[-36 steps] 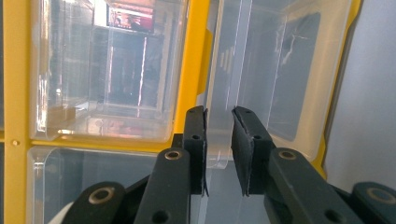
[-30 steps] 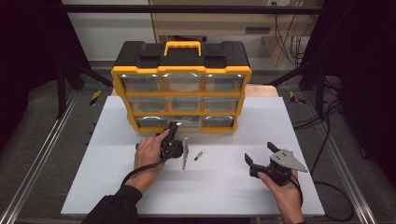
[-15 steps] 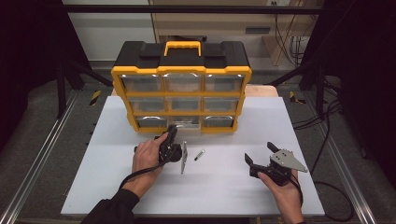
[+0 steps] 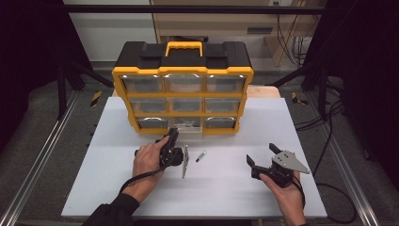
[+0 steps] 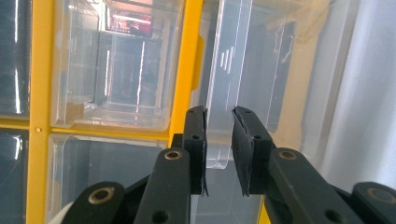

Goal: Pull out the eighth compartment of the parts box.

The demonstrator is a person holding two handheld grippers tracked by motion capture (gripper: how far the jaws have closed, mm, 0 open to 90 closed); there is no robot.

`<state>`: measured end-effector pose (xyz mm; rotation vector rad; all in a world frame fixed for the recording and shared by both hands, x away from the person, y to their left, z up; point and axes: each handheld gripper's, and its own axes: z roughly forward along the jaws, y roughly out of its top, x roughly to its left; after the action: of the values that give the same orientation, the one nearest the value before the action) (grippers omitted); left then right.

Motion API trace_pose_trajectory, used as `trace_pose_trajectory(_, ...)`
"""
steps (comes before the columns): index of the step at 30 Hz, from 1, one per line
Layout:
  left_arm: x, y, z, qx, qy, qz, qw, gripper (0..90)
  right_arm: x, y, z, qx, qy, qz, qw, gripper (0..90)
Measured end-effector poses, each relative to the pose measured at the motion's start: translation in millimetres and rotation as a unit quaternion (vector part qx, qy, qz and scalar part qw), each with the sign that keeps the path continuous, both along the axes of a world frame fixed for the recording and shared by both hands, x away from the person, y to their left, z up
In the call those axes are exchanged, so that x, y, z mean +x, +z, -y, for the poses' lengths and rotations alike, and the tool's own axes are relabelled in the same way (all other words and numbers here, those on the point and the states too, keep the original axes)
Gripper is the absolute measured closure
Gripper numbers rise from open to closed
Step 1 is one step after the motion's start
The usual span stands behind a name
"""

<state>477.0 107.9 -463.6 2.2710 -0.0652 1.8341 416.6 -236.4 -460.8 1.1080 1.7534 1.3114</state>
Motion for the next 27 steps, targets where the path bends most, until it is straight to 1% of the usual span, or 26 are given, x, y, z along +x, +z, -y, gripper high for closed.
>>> trace_pose_trajectory(11,-5.6,0.3,-1.1,0.002,-0.001,-0.001,1.0,75.4,-0.1,0.1,0.0,-0.001,0.0,0.001,1.0,6.9)
trace_pose_trajectory(16,-8.7,-0.6,-1.1,0.006,0.0,0.001,1.0,75.3,-0.2,0.3,-0.2,-0.001,0.001,0.0,1.0,6.9)
trace_pose_trajectory(19,-10.0,-0.9,-1.3,0.003,-0.002,0.0,1.0,75.2,-0.2,0.3,-0.2,-0.001,0.001,0.0,1.0,6.9)
trace_pose_trajectory(27,-13.2,-1.1,-1.4,0.003,0.0,0.0,1.0,75.1,-0.3,0.3,-0.3,-0.001,0.001,0.0,1.0,6.9)
